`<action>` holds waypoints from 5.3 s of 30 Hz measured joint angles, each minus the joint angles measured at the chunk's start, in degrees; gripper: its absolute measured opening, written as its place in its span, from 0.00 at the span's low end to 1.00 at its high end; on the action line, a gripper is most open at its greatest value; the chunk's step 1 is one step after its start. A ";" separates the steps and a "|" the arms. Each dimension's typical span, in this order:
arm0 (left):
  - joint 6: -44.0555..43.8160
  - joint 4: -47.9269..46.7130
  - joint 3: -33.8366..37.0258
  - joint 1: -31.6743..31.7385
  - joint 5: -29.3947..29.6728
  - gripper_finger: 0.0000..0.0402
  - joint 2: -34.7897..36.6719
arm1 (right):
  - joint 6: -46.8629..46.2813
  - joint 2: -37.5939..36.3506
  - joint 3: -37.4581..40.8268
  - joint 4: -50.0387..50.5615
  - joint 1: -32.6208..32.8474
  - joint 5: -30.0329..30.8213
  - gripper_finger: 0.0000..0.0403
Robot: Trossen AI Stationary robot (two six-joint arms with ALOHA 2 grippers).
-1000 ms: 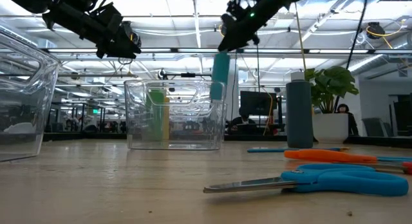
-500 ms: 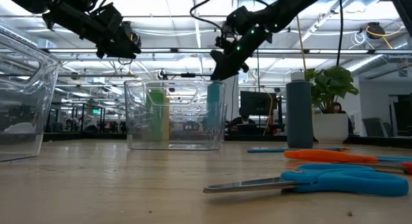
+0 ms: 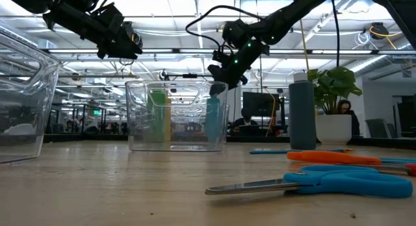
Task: Pick & Place Paint Supplies
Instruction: Put the blue paint bottle into the top transparent bin, then put the black paint bottle into the top transparent bin
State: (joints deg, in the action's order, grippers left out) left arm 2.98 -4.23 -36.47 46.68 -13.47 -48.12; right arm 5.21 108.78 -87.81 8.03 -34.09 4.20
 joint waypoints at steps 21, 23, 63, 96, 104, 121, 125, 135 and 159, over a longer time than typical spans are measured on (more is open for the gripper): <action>-0.09 0.00 0.00 0.01 0.02 0.53 0.00 | 1.57 0.84 -0.02 -1.31 0.05 0.20 0.48; -0.09 -0.02 0.00 0.01 0.01 0.53 0.00 | 1.60 0.84 0.00 -1.41 0.05 0.20 0.52; -1.09 -0.24 0.00 0.00 -0.01 0.53 0.00 | -12.12 -50.55 25.76 32.72 29.62 13.93 0.72; -6.51 -0.22 0.00 0.01 0.02 0.53 -0.02 | -15.07 -64.42 58.51 5.38 34.56 21.26 0.47; -6.52 -0.20 0.00 0.01 0.02 0.53 -0.01 | -15.06 -64.42 58.51 4.30 34.56 21.22 0.34; -7.50 -0.21 0.00 0.00 -0.02 0.53 -0.02 | -15.04 -63.97 58.51 2.91 34.56 21.08 0.36; -7.50 -0.22 0.00 0.00 0.00 0.53 -0.01 | -15.04 -63.36 58.51 2.89 34.56 21.10 0.35; -7.52 -0.18 0.00 0.00 0.00 0.53 0.00 | -15.03 -63.26 58.53 0.43 34.58 20.88 0.24; -7.51 -0.17 0.00 0.01 0.02 0.53 0.00 | -8.73 -53.47 47.96 -32.31 17.28 -1.44 0.24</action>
State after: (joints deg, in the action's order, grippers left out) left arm -4.53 -4.40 -36.47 46.70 -13.46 -48.12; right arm -3.52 55.31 -39.85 -24.28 -16.81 2.76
